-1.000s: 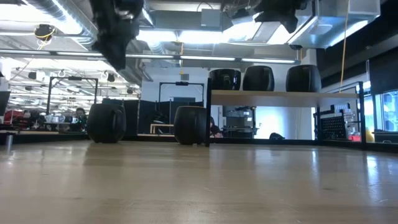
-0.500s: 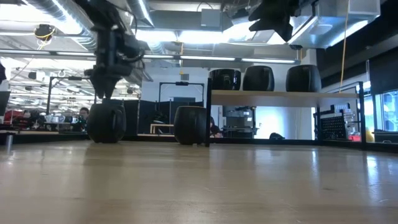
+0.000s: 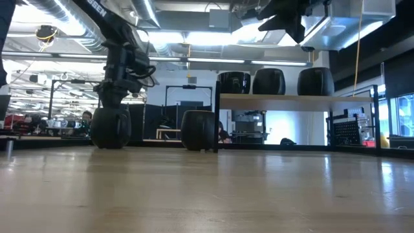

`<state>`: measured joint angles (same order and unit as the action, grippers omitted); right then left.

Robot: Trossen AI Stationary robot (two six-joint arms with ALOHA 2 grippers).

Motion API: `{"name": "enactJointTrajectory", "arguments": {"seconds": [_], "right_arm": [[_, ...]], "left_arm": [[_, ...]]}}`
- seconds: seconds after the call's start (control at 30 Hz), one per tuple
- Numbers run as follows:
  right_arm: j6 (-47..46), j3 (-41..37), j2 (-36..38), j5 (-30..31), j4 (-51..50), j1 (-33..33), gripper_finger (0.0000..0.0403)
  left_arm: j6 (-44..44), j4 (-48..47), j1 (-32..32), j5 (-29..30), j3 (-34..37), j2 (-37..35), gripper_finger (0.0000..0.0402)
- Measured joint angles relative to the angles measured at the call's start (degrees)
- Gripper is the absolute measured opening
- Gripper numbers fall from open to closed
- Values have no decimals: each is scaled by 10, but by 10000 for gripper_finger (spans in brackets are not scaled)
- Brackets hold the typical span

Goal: Place coffee mugs
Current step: Put the black mug on the shelf aligned with other black mug

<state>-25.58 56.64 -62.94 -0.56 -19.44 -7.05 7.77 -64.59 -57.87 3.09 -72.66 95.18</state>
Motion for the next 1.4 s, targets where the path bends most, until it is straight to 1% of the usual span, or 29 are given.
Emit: {"name": "enactJointTrajectory", "arguments": {"seconds": [0.23, 0.3, 0.37, 0.43, 0.5, 0.57, 0.77, 0.97, 1.07, 1.23, 1.33, 1.4], "right_arm": [[-3, 0, 0, 0, 0, -1, 111], [-4, 0, 0, 0, -2, -1, 111], [-13, 0, 0, -1, -5, -1, 111], [-17, 0, 0, -17, -6, 0, 111], [-19, 0, 0, -35, -6, 5, 111], [-18, 0, 0, -35, -6, 21, 111], [-10, 0, -2, -1, -20, 93, 111], [-9, -1, -27, 62, -52, 164, 113], [3, -1, -50, 60, -52, 190, 131], [26, -1, -84, 60, -37, 211, 188], [72, -1, -106, 56, -7, 224, 212], [101, -1, -120, 56, 20, 234, 219]], "left_arm": [[21, 13, 18, -1, 2, 0, 29], [24, 18, 23, -3, 3, 1, 12], [19, 14, 35, -6, 3, 1, 10], [18, 0, 54, -2, 3, -3, 8], [13, -15, 82, -3, 4, -15, 6], [1, -24, 117, -1, 4, -31, 6], [-77, -54, 243, 5, 4, -82, 6], [-183, -67, 391, -2, 3, -90, 6], [-242, -48, 458, -20, 3, -85, 6], [-327, -10, 544, -17, 3, -82, 5], [-372, 31, 577, -1, 3, -81, 5], [-408, 37, 588, 5, 2, -76, 5]]}}
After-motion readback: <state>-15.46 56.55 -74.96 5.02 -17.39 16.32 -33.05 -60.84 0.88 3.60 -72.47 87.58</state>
